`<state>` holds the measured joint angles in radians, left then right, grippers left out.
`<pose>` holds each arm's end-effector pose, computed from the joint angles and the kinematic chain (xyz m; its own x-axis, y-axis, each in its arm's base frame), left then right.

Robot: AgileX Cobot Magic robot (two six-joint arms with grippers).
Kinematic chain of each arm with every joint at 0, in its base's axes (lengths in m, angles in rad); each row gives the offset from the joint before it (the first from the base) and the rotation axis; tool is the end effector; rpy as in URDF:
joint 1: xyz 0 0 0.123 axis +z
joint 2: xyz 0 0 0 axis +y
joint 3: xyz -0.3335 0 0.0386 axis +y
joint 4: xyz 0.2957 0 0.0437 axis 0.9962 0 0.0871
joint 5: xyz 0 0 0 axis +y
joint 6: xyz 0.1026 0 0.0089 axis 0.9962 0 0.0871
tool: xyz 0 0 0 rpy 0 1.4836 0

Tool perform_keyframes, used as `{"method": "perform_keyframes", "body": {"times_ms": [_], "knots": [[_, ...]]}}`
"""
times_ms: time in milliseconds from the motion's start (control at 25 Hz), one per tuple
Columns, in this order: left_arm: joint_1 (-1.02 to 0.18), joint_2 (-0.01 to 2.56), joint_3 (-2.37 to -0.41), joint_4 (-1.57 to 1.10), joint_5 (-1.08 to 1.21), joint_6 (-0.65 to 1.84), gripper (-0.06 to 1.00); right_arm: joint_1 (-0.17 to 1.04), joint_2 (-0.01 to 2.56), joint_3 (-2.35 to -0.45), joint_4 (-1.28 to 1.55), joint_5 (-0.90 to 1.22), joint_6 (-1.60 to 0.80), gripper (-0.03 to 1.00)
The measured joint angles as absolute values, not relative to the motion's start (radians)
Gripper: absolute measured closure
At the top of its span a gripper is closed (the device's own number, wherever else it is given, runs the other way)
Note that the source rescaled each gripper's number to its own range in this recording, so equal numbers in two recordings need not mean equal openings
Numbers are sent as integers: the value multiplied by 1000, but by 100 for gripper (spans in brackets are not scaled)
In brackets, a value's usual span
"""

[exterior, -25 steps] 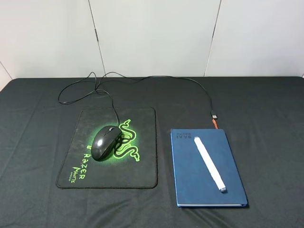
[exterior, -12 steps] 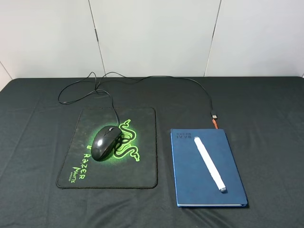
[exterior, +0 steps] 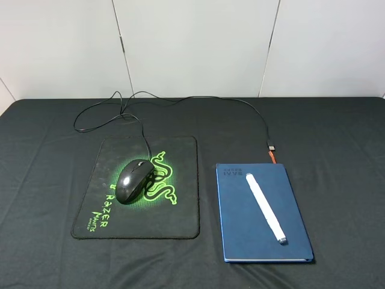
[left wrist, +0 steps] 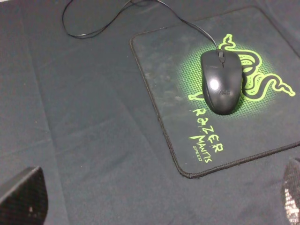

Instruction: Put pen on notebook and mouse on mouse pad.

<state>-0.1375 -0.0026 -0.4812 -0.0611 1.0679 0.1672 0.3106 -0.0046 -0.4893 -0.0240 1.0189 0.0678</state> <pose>-0.0025 -0.0052 0.2879 -0.4419 0.1995 -0.8746 0.2465 0.9644 0.0955 -0.0001 -0.0022 0.2950 -0.4188 -0.0765 -0.9048 -0.2652 0.9633 0.0413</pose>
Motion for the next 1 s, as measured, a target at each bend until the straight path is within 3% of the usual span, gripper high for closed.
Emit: {"method": "perform_keyframes", "body": {"times_ms": [480,1000], "knots": [[-137,-3,-481,-62,1068,167,-6,38,-5,-489,-23,1019,67,-3],[-137,-3,-481,-62,1068,167,-6,28,-5,-489,-23,1019,67,-3]]}}
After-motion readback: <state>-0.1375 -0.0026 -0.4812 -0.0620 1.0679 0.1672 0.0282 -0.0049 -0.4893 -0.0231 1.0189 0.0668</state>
